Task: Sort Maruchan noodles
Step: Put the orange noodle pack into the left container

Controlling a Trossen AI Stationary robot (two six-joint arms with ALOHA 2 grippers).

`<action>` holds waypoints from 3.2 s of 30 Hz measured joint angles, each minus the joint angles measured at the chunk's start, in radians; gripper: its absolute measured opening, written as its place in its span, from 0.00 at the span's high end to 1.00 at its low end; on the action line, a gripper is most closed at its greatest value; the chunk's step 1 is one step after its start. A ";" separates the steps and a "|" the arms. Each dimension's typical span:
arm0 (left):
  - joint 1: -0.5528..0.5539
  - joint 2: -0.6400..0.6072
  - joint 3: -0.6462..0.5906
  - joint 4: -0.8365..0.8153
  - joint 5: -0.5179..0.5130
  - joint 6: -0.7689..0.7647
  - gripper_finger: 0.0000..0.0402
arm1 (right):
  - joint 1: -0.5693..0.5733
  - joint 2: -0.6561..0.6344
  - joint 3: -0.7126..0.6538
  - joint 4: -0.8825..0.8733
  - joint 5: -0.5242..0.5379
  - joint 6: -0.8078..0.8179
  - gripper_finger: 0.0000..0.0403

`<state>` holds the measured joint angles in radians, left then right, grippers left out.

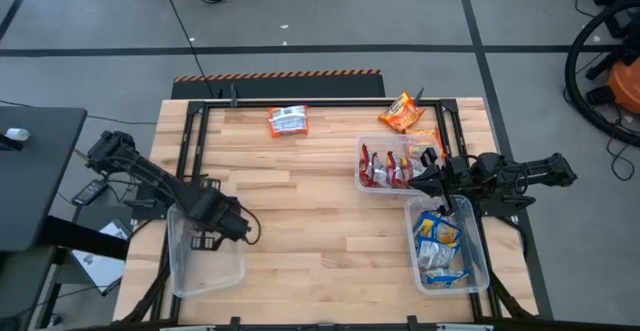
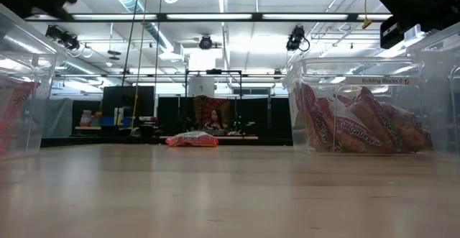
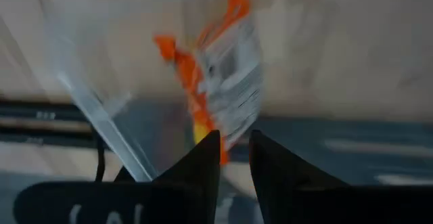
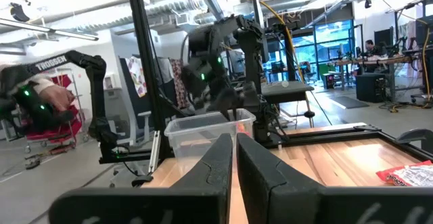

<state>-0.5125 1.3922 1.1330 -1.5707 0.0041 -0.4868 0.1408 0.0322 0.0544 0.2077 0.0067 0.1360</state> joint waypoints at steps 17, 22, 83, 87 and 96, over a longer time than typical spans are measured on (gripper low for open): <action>0.654 -0.056 0.366 0.251 -0.332 0.054 0.79 | 0.000 0.000 0.000 0.000 0.000 0.000 0.93; 0.881 0.011 0.365 0.508 -0.244 0.053 0.79 | 0.000 0.000 0.000 0.000 0.000 0.000 0.93; 1.175 0.370 -0.339 1.576 -0.183 -0.654 0.70 | 0.000 0.000 0.000 0.000 0.000 0.000 0.93; 1.142 0.380 -0.339 1.571 -0.202 -0.628 0.86 | 0.000 0.000 0.000 0.000 0.000 0.000 0.93; 1.090 0.268 -0.330 1.543 -0.121 -0.486 0.99 | 0.000 0.000 0.000 0.000 0.000 0.000 0.93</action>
<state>0.5772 1.6598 0.8031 -0.0281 -0.1171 -0.9732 0.1407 0.0324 0.0544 0.2081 0.0067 0.1360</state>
